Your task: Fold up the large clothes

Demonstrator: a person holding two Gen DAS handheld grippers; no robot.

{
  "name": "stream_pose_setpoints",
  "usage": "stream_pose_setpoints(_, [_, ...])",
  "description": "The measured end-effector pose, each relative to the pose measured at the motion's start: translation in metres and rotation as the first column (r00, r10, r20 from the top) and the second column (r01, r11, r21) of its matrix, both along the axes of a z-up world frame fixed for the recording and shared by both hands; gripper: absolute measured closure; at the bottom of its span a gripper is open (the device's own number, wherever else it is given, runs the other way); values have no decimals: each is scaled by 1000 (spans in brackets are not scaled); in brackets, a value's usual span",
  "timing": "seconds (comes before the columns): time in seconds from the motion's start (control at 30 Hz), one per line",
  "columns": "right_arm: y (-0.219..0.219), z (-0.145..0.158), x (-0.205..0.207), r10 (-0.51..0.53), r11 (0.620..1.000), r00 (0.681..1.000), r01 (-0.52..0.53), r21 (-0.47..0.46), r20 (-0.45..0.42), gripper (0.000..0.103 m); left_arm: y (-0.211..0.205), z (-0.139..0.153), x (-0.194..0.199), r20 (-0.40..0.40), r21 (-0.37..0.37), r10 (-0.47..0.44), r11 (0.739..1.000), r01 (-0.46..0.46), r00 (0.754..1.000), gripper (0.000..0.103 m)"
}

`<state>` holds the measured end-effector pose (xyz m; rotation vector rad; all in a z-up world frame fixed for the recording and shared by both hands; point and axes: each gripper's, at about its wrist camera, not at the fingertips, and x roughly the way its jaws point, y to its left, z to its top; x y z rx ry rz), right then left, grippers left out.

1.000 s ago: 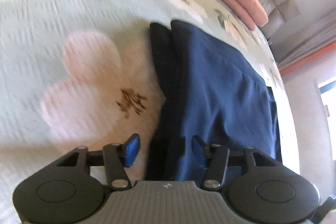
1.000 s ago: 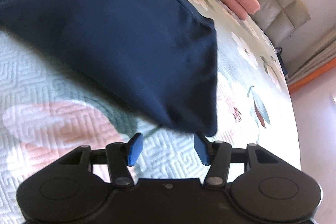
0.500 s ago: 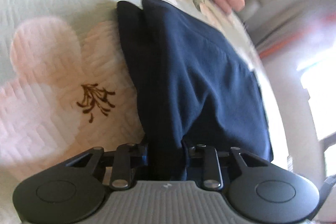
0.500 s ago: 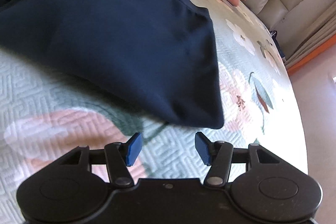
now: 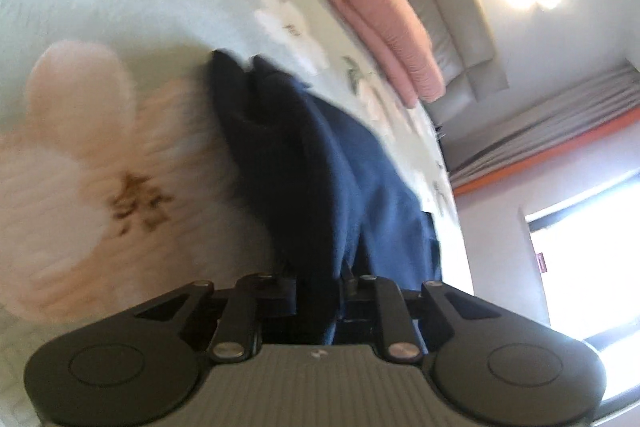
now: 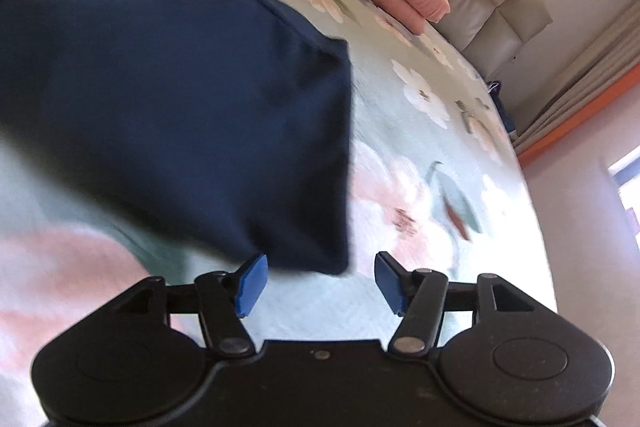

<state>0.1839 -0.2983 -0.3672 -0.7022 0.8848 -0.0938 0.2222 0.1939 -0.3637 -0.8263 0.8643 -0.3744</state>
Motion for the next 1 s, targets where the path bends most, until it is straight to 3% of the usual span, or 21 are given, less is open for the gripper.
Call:
stream_pose_setpoints(0.2, [-75, -22, -14, 129, 951, 990, -138, -276, -53, 34, -42, 61, 10, 41, 78, -58, 995, 54, 997, 85])
stream_pose_setpoints(0.33, [-125, -16, 10, 136, 941, 989, -146, -305, -52, 33, -93, 102, 18, 82, 110, -96, 990, 87, 992, 85])
stream_pose_setpoints(0.4, [-146, -8, 28, 96, 972, 993, -107, -210, -64, 33, -124, 119, 23, 96, 127, -118, 986, 106, 988, 85])
stream_pose_setpoints(0.47, [-161, 5, 47, 42, 999, 995, -44, -23, -91, 33, -156, 132, 29, 104, 135, -145, 982, 131, 984, 85])
stream_pose_setpoints(0.5, [-169, 14, 56, 11, 994, 994, 1, 107, -110, 32, -173, 137, 33, 107, 137, -161, 980, 146, 981, 85])
stream_pose_setpoints(0.57, [-186, 31, 72, -41, 935, 989, 89, 343, -144, 32, -206, 142, 38, 106, 141, -193, 974, 178, 975, 85])
stream_pose_setpoints(0.63, [-194, 43, 82, -79, 869, 984, 145, 473, -157, 29, -243, 141, 44, 101, 157, -226, 965, 209, 969, 84])
stream_pose_setpoints(0.7, [-198, 56, 91, -80, 826, 986, 148, 543, -147, 26, -282, 135, 48, 82, 175, -259, 954, 242, 962, 84])
stream_pose_setpoints(0.8, [-198, 74, 107, -47, 804, 991, 113, 584, -127, 26, -340, 112, 53, 0, 257, -315, 917, 304, 949, 84])
stream_pose_setpoints(0.87, [-201, 78, 118, -42, 783, 992, 108, 612, -121, 23, -365, 85, 52, -55, 229, -319, 918, 323, 946, 84])
stream_pose_setpoints(0.93, [-204, 75, 131, -34, 771, 992, 105, 628, -124, 23, -387, 58, 47, -50, 239, -322, 915, 324, 945, 84])
stream_pose_setpoints(1.0, [-204, 70, 142, -30, 762, 991, 105, 639, -127, 23, -413, 43, 39, -46, 316, -322, 893, 320, 945, 84])
